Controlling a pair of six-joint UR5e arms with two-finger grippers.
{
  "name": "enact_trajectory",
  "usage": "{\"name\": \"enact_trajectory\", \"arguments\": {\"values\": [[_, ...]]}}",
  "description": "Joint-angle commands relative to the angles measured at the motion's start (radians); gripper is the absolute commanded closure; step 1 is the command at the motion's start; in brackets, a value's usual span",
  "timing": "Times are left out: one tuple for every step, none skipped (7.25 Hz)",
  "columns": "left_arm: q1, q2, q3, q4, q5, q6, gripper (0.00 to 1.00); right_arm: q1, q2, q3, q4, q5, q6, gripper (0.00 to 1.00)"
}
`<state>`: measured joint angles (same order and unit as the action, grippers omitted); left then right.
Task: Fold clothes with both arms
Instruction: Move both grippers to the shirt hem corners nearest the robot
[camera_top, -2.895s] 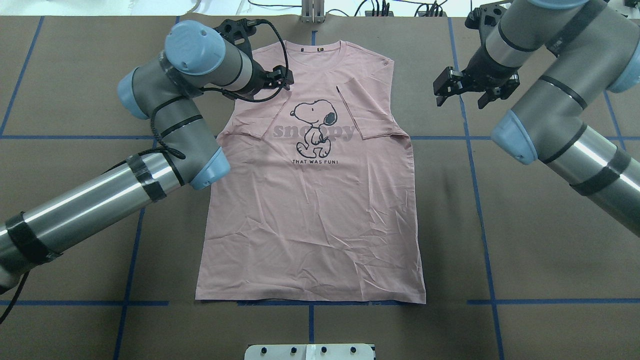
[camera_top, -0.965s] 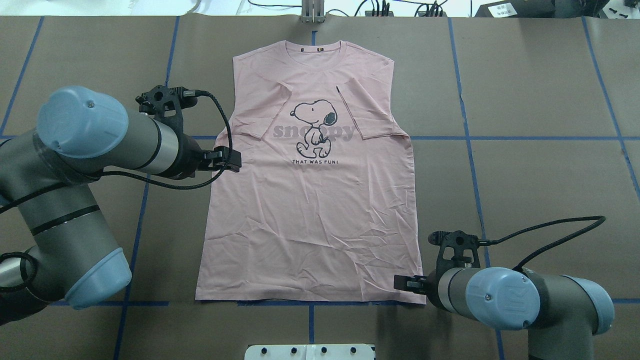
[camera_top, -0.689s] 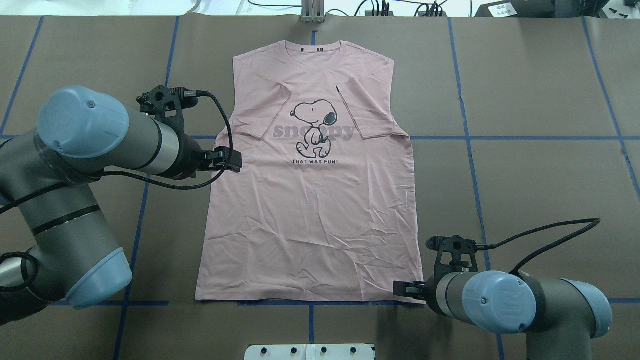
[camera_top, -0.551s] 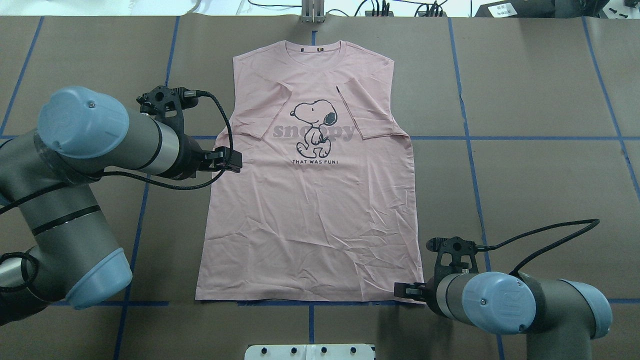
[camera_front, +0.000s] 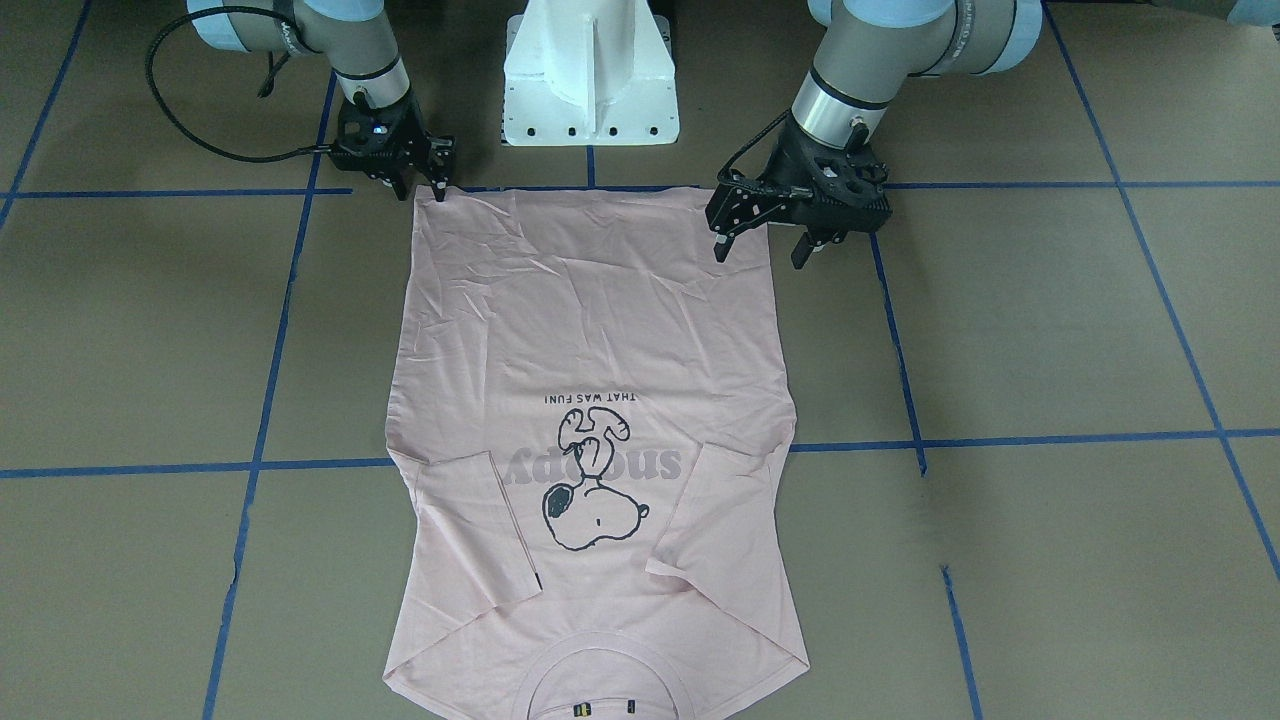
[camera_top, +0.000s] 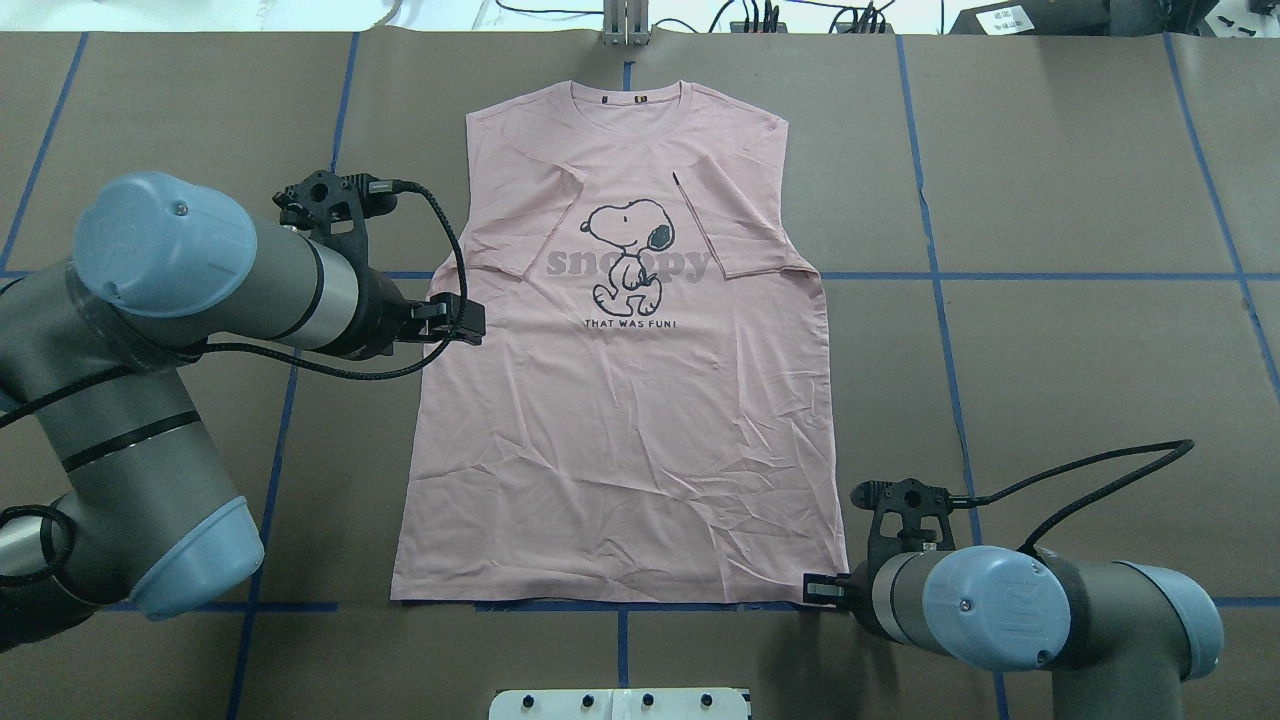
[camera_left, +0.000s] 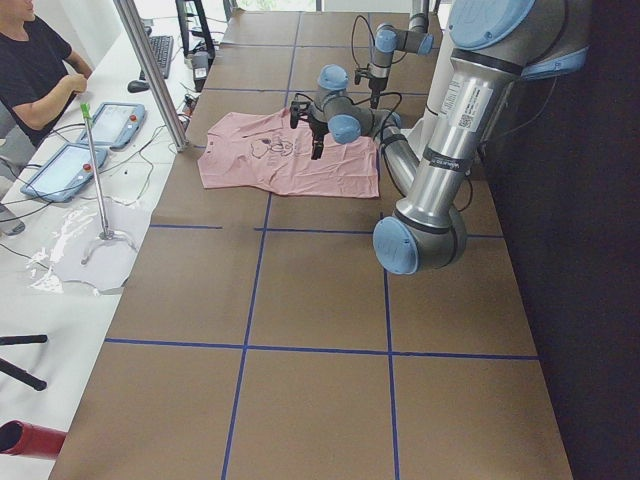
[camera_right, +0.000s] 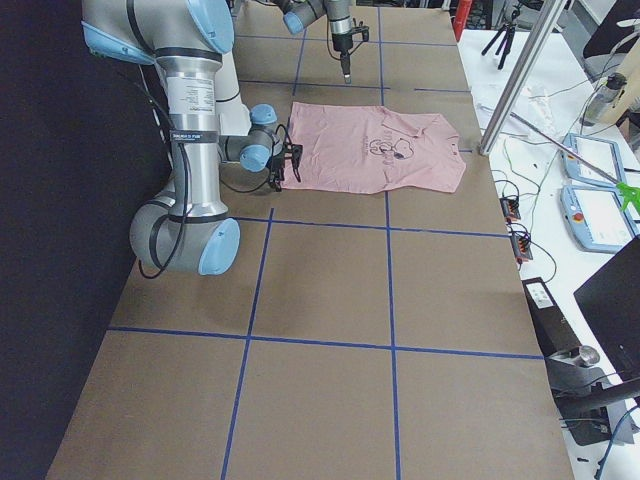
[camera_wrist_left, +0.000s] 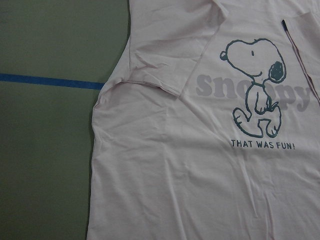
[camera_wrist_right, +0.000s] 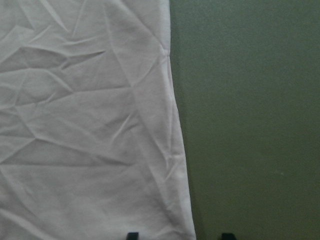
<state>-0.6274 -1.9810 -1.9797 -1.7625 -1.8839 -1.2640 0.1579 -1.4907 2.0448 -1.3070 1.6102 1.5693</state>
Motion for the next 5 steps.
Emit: {"name": "enact_trajectory", "arguments": {"values": [[0.0, -0.001, -0.002, 0.0, 0.002, -0.001, 0.0, -0.014, 0.001, 0.0, 0.0, 0.004, 0.0, 1.0], [0.0, -0.001, -0.002, 0.0, 0.002, -0.002, 0.0, -0.011, 0.001, 0.005, 0.0, 0.005, 0.0, 1.0], [0.002, -0.002, -0.002, 0.0, -0.001, -0.003, 0.0, -0.011, 0.0, 0.008, 0.002, 0.0, 0.0, 1.0], [0.002, -0.002, -0.001, 0.0, -0.003, -0.011, 0.0, -0.008, 0.001, 0.018, 0.002, -0.009, 0.002, 1.0], [0.009, 0.004, -0.004, 0.005, -0.003, -0.032, 0.0, -0.006, 0.001, 0.034, 0.002, -0.006, 0.002, 1.0]]}}
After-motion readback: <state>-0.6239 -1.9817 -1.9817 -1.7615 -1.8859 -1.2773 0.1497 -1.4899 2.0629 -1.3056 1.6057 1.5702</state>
